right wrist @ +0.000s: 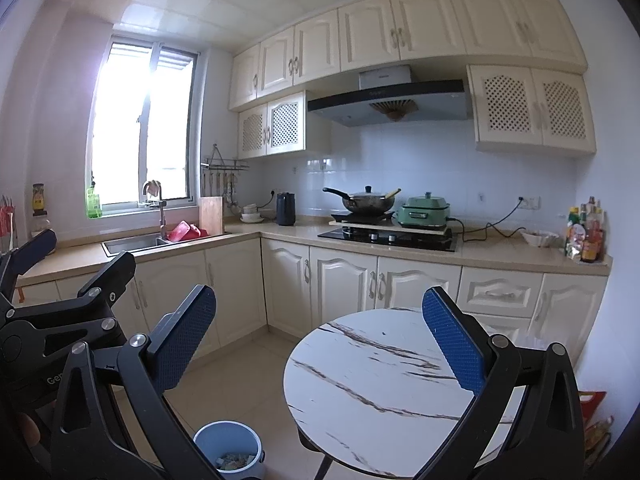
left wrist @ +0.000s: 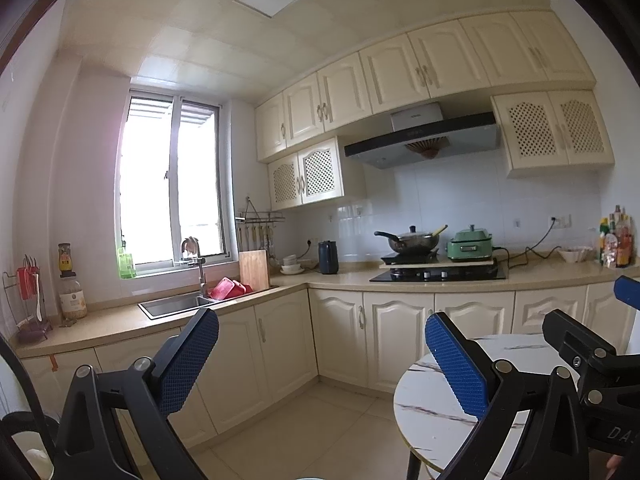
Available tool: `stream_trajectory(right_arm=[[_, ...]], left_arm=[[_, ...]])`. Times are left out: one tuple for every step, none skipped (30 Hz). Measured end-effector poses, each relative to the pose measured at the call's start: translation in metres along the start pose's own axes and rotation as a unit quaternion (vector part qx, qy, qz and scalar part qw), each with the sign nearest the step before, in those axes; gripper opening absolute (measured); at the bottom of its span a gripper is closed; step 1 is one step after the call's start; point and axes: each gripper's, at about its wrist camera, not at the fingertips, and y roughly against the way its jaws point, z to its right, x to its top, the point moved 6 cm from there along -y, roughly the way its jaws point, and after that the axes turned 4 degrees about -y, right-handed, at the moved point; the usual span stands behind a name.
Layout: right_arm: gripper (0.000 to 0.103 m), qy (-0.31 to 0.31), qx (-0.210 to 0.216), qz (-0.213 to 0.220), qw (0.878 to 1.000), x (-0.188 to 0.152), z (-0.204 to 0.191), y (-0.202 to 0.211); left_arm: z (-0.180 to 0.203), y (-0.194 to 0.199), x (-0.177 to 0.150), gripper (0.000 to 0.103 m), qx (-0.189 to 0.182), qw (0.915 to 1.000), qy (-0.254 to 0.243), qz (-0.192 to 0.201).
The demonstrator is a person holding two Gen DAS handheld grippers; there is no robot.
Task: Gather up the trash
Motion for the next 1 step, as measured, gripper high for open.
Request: stream_trajectory(right_arm=[[0.103, -0.002, 0.0, 0.0, 1.0, 0.0, 0.0024, -0.0011]], left_arm=[[0.0037, -0.0023, 0.0009, 0.102, 0.0, 1.0, -0.005, 0.001]])
